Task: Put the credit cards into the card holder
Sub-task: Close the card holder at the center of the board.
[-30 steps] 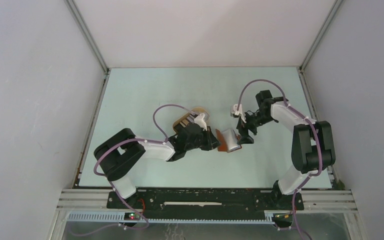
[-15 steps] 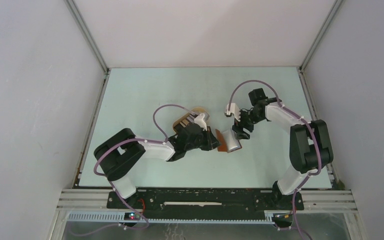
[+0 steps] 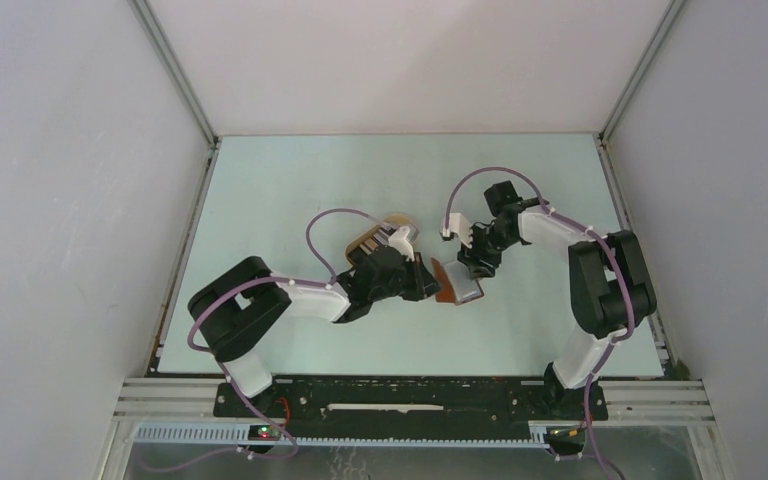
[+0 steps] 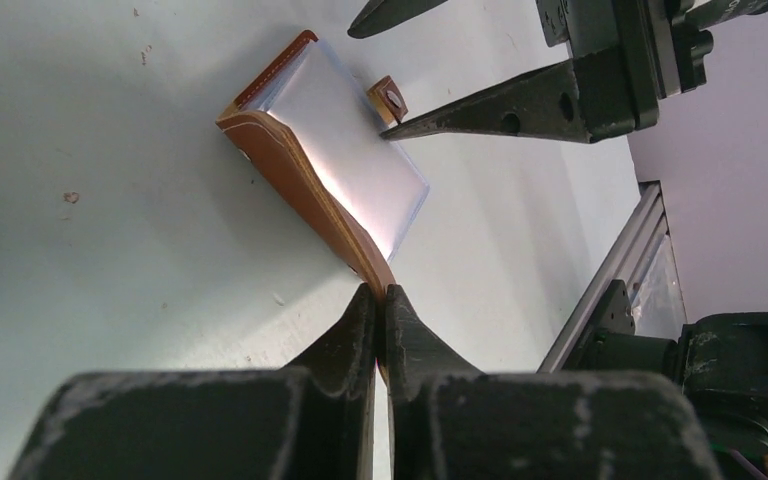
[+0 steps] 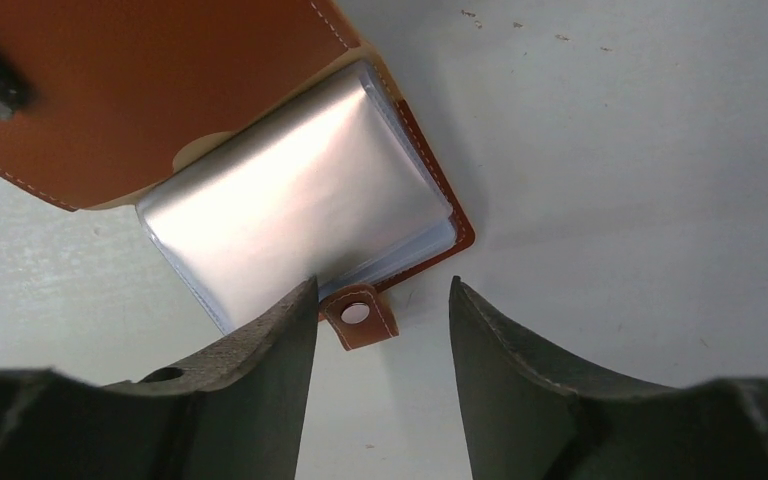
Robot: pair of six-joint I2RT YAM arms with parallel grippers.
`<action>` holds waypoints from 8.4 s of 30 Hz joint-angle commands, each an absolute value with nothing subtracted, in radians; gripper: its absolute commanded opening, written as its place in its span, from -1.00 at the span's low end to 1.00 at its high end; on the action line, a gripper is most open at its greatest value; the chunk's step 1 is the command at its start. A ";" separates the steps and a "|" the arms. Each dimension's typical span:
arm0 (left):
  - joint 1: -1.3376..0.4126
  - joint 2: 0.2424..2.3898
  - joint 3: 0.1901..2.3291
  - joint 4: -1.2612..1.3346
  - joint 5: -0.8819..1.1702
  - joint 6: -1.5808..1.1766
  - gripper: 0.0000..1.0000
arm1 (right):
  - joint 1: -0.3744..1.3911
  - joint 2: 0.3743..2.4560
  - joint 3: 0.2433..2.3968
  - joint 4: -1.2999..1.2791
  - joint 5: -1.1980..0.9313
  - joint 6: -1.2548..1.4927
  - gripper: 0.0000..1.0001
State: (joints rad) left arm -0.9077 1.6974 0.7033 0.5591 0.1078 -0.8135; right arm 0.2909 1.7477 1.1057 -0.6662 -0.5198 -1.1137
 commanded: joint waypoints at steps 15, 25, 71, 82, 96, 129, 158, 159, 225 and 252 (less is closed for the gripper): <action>-0.916 1.657 0.661 0.612 0.072 -0.830 -0.93 | 0.238 1.694 1.103 -0.612 -0.508 -1.052 0.04; -0.916 1.663 0.672 0.609 0.068 -0.828 -0.93 | 0.219 1.684 1.104 -0.624 -0.507 -1.024 0.04; -0.879 1.881 0.942 0.627 0.262 -0.791 -0.18 | 0.170 1.768 1.221 -0.790 -0.690 -0.836 -0.81; -0.837 1.934 0.933 0.717 0.324 -0.789 0.16 | 0.158 1.796 1.238 -0.792 -0.693 -0.783 -0.78; -0.807 1.976 0.930 0.807 0.355 -0.765 0.05 | 0.143 1.800 1.239 -0.790 -0.710 -0.765 -0.77; -0.902 1.944 1.042 0.474 0.151 -0.497 -0.27 | 0.097 1.857 1.262 -0.764 -0.718 -0.628 -0.74; -0.963 2.088 1.268 0.114 -0.099 -0.426 -0.22 | 0.064 1.866 1.278 -0.775 -0.767 -0.596 -0.74; -0.963 2.088 1.269 0.113 -0.099 -0.427 -0.23 | 0.063 1.864 1.277 -0.777 -0.773 -0.597 -0.74; -0.851 1.548 0.656 0.849 0.165 -0.456 0.53 | 0.128 1.398 1.103 -0.703 -0.721 -0.545 0.93; -0.936 1.831 0.925 0.506 -0.042 -0.431 -0.09 | 0.231 1.719 1.196 -0.716 -0.508 -0.383 -0.27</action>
